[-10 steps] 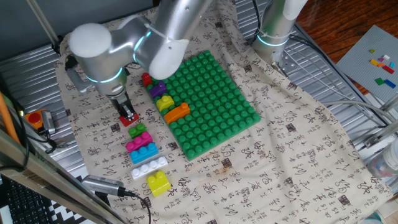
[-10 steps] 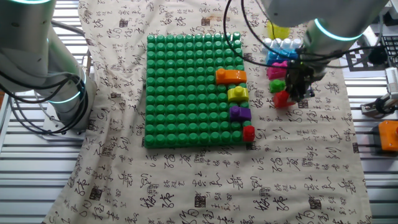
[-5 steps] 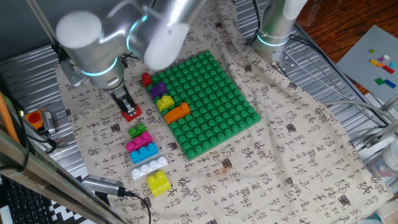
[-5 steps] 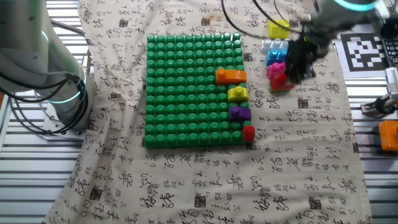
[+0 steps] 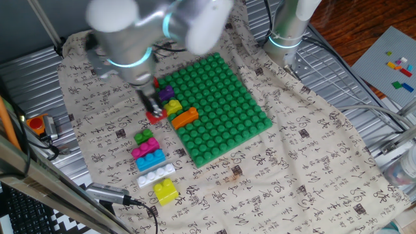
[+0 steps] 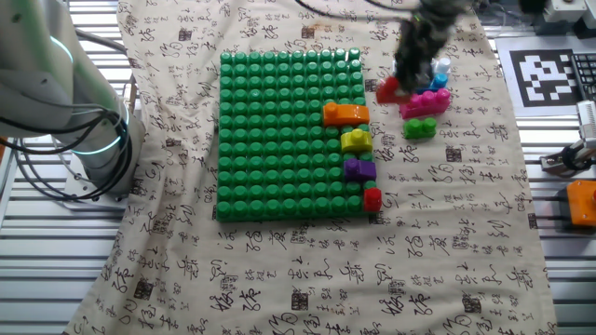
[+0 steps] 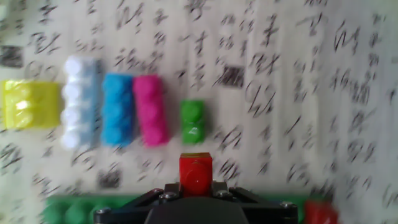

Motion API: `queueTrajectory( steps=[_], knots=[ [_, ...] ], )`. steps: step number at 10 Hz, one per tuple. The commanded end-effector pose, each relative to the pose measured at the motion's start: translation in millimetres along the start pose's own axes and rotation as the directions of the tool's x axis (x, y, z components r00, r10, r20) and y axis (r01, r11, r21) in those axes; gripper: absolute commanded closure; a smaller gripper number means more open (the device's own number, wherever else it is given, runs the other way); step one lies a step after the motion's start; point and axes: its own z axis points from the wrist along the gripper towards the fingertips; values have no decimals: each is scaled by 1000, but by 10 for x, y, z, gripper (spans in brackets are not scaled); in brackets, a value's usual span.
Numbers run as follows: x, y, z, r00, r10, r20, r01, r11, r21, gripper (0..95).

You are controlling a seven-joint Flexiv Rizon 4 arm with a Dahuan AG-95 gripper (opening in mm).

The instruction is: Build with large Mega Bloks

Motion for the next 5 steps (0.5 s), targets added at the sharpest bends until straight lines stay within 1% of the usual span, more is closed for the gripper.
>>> queueTrajectory(
  steps=[1,3,5],
  knots=[
    [216,156,35,1000,16,12,-16,1000,3,950],
    [215,144,37,1000,16,6,-16,1000,-3,950],
    [210,140,41,1000,9,1,-9,1000,5,950]
  ],
)
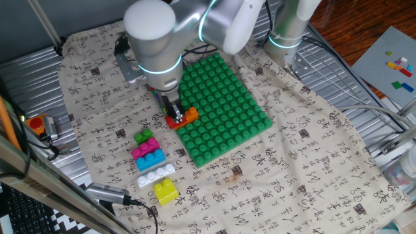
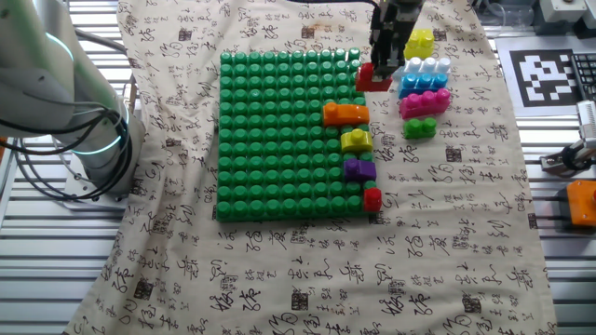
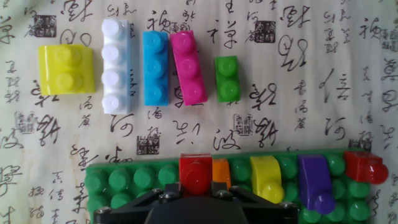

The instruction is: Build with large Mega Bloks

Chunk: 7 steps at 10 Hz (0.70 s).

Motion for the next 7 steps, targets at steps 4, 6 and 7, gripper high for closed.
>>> queueTrajectory(
  steps=[4,6,7],
  knots=[
    [-10,1,12,997,-76,-3,76,997,4,950],
    [-10,1,12,997,-77,-5,77,997,3,950],
    [-10,1,12,997,-71,-7,71,997,-5,950]
  ],
)
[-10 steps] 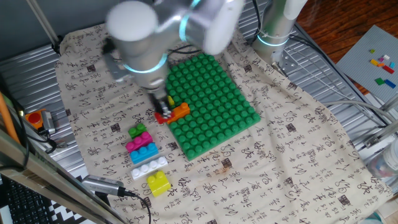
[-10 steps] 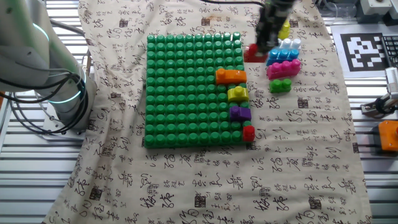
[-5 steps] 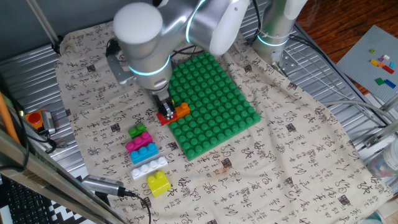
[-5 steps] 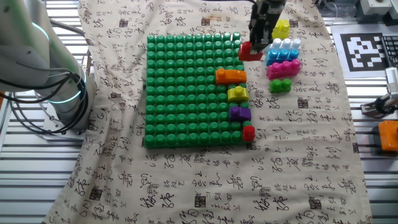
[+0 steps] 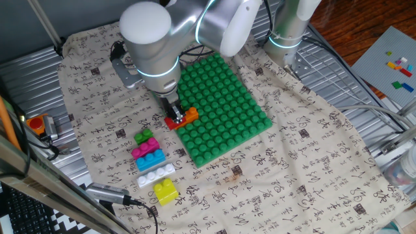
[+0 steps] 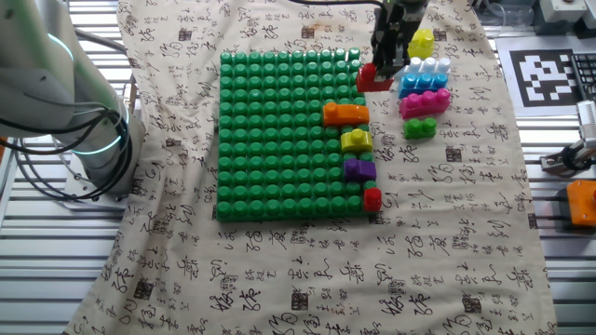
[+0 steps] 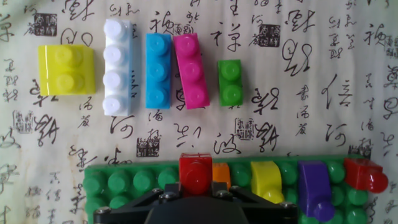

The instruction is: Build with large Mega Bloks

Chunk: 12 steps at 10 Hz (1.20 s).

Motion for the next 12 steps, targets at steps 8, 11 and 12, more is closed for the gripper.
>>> queueTrajectory(
  steps=[8,11,12],
  knots=[
    [265,204,41,1000,19,-17,-19,999,-30,950],
    [452,261,270,1000,6,17,-6,1000,-27,950],
    [460,277,302,1000,6,20,-6,1000,-24,950]
  ],
)
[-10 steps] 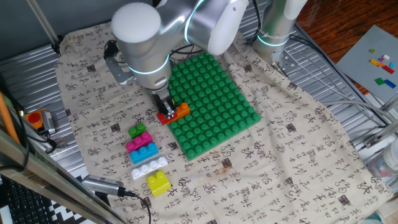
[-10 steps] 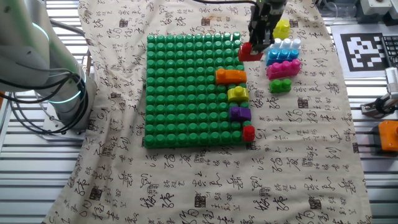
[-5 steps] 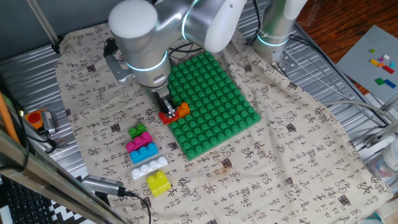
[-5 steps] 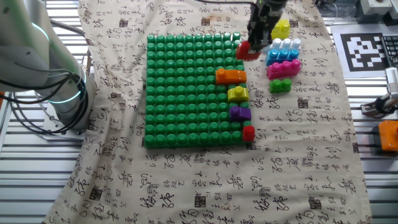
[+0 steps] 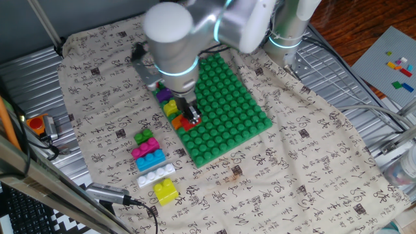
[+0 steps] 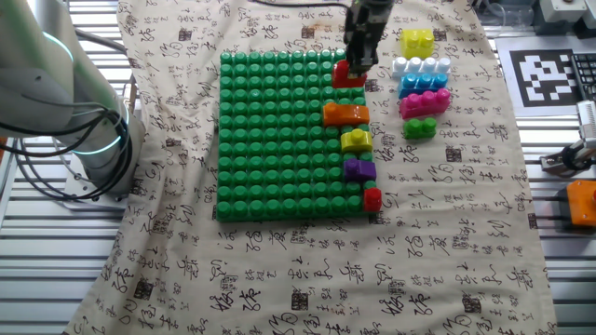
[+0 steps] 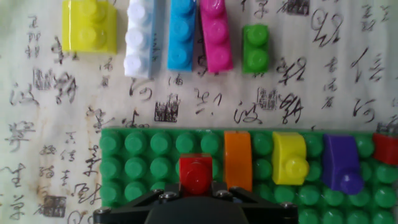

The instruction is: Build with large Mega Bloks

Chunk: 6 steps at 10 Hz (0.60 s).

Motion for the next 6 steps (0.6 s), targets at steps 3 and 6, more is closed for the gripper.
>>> queueTrajectory(
  steps=[3,6],
  knots=[
    [-45,27,128,1000,-4,16,4,1000,3,950],
    [-63,43,203,1000,2,20,-2,1000,6,950]
  ],
)
